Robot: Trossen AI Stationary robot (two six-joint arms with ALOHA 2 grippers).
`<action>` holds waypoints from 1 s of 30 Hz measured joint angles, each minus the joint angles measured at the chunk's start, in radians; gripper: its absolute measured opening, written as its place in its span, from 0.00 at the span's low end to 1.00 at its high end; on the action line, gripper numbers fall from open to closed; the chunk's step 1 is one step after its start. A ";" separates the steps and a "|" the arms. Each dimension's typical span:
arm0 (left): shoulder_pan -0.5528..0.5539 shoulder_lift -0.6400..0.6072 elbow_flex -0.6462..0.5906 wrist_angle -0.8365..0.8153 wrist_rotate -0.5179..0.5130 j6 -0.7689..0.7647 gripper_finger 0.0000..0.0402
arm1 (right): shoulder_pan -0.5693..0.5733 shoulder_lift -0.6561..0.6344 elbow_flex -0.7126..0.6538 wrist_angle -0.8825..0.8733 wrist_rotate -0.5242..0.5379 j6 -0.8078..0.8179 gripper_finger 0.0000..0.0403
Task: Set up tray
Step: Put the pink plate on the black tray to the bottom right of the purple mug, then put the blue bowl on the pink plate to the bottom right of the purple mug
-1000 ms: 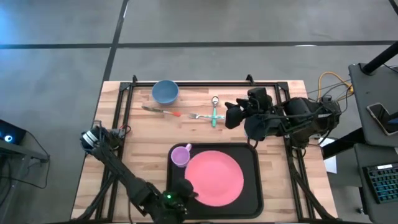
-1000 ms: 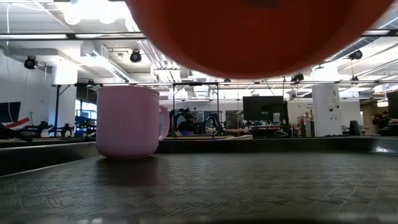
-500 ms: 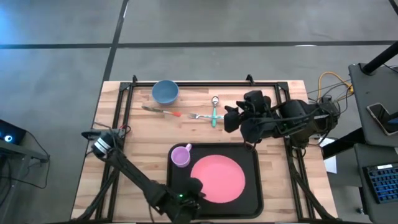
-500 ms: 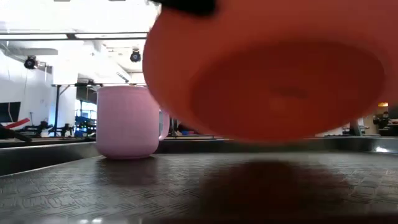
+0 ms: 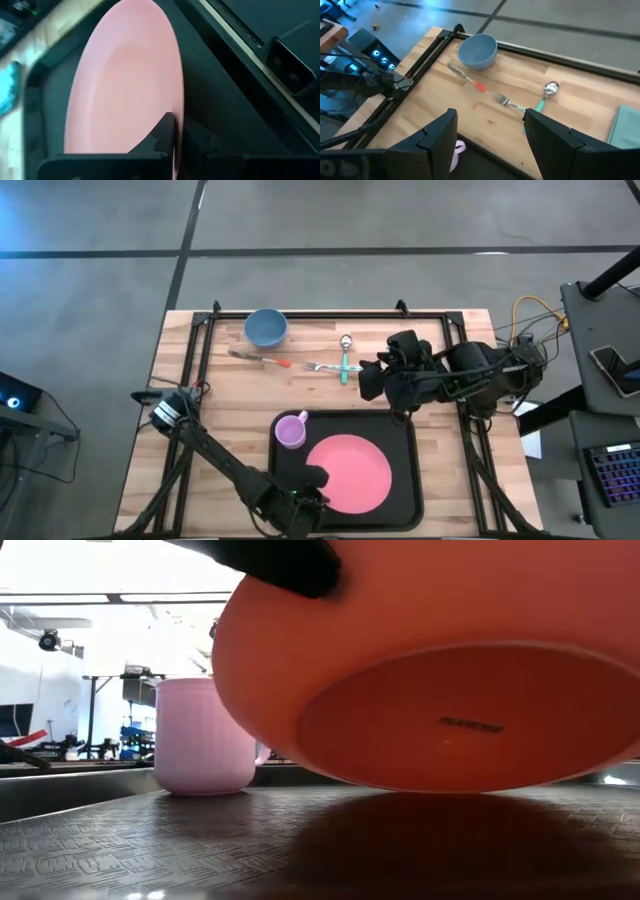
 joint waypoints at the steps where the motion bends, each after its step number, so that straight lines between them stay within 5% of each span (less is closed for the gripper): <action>1: 0.000 0.000 0.000 -0.002 0.011 -0.010 0.01 | 0.000 0.000 -0.001 -0.001 -0.005 0.011 0.53; 12: -0.026 -0.003 0.000 -0.045 0.083 -0.087 0.04 | -0.018 0.000 -0.003 -0.001 -0.010 0.026 0.53; 25: -0.044 -0.004 0.015 -0.070 0.070 -0.111 0.49 | -0.022 0.000 -0.004 0.001 -0.070 0.082 0.53; 30: -0.062 -0.024 0.079 -0.226 -0.087 -0.111 0.55 | -0.022 0.000 -0.004 0.001 -0.072 0.080 0.53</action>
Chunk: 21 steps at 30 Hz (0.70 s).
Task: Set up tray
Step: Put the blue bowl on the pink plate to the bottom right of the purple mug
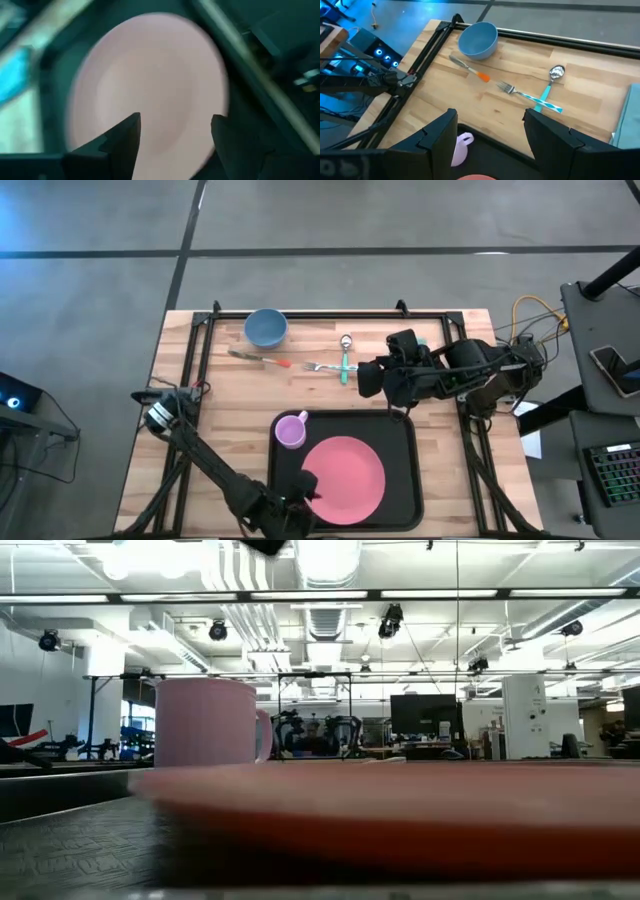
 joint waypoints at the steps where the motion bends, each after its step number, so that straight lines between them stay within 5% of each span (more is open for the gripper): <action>1: -0.002 -0.005 0.021 -0.052 -0.025 -0.004 0.55 | 0.000 0.000 0.000 0.000 0.000 -0.001 0.53; 11: 0.005 -0.107 0.193 -0.549 -0.127 -0.226 0.50 | 0.000 0.003 -0.045 -0.002 -0.027 -0.028 0.53; 21: 0.025 -0.534 -0.020 -0.719 -0.141 -0.660 0.47 | 0.000 0.003 -0.149 -0.007 -0.140 0.023 0.53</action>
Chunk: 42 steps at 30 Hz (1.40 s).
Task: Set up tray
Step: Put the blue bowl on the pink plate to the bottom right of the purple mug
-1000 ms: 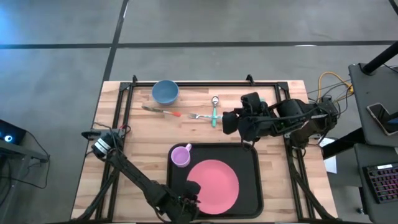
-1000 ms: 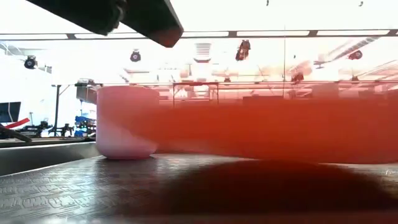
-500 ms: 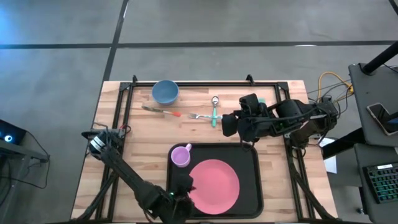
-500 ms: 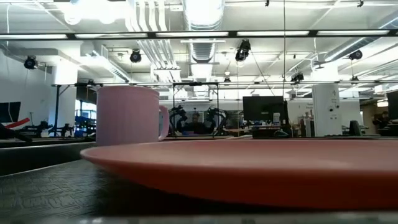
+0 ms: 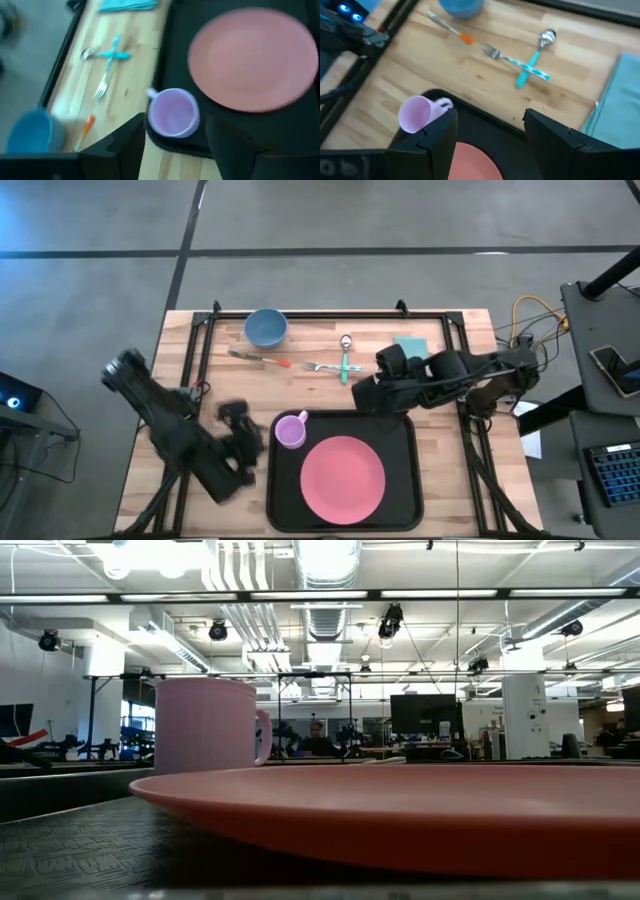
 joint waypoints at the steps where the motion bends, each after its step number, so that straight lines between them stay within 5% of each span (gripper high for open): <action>1: 0.013 -0.055 -0.042 0.001 -0.004 -0.047 0.47 | -0.001 0.000 -0.015 0.000 -0.004 0.014 0.53; 10: 0.105 -0.447 -0.431 0.037 -0.006 -0.375 0.47 | -0.083 0.000 -0.123 0.096 -0.068 -0.035 0.53; 15: 0.154 -0.565 -0.576 0.179 -0.033 -0.402 0.47 | -0.177 0.000 -0.182 0.200 -0.103 -0.121 0.53; 27: 0.437 -0.594 -0.665 0.294 -0.058 -0.350 0.47 | -0.590 0.105 -0.282 0.832 -0.528 -0.558 0.53; 34: 0.583 -0.541 -0.665 0.321 -0.055 -0.369 0.47 | -0.730 0.353 -0.150 0.888 -0.724 -0.604 0.53; 36: 0.642 -0.519 -0.665 0.348 -0.028 -0.299 0.47 | -0.749 0.424 -0.090 0.885 -0.790 -0.640 0.52; 42: 0.740 -0.389 -0.667 0.422 0.139 0.306 0.47 | -0.749 0.537 0.102 0.770 -0.929 -0.804 0.51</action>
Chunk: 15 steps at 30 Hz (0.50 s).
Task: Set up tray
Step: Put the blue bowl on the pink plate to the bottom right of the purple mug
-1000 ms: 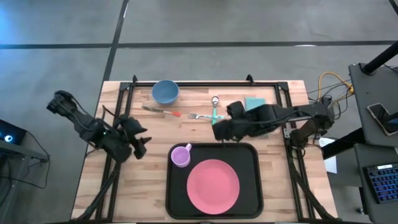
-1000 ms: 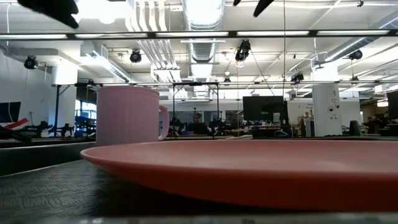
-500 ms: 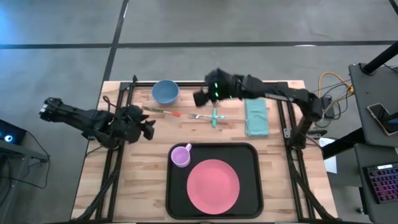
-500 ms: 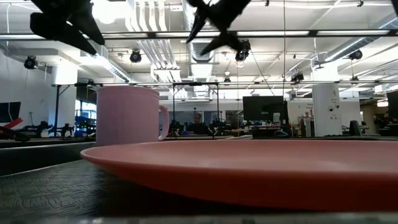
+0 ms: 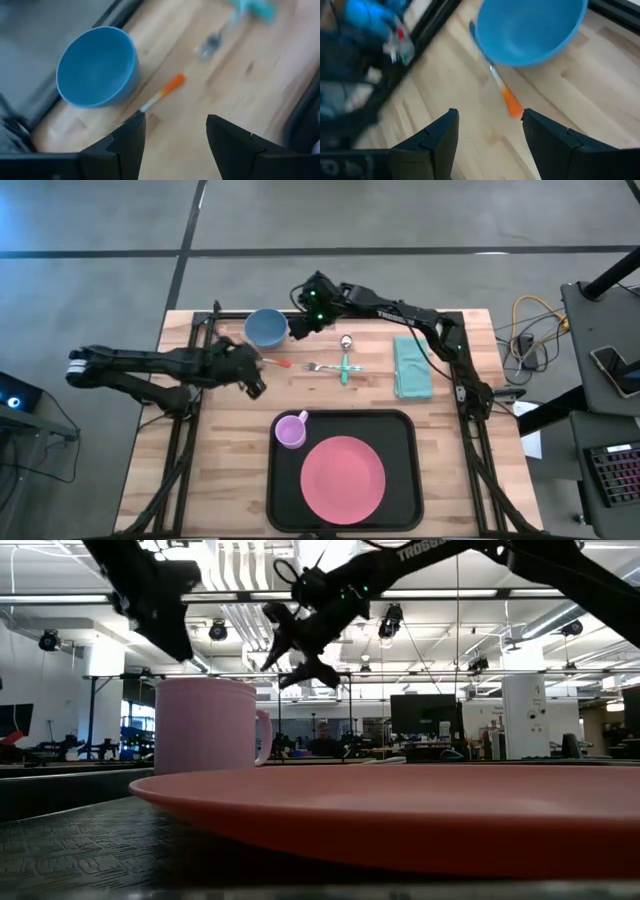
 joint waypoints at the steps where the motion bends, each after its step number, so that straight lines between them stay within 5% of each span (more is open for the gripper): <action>1: 0.007 0.024 -0.001 -0.001 0.002 0.063 0.47 | 0.002 0.004 0.030 -0.051 0.003 -0.045 0.51; 5: 0.023 0.096 -0.005 0.049 -0.001 0.286 0.47 | 0.010 -0.013 0.115 -0.303 0.103 -0.216 0.51; 10: 0.065 0.120 -0.040 0.229 0.010 0.462 0.44 | 0.049 -0.108 0.159 -0.513 0.389 -0.348 0.51; 15: 0.208 0.103 -0.100 0.310 0.131 0.511 0.43 | 0.063 -0.230 0.101 -0.605 0.437 -0.336 0.51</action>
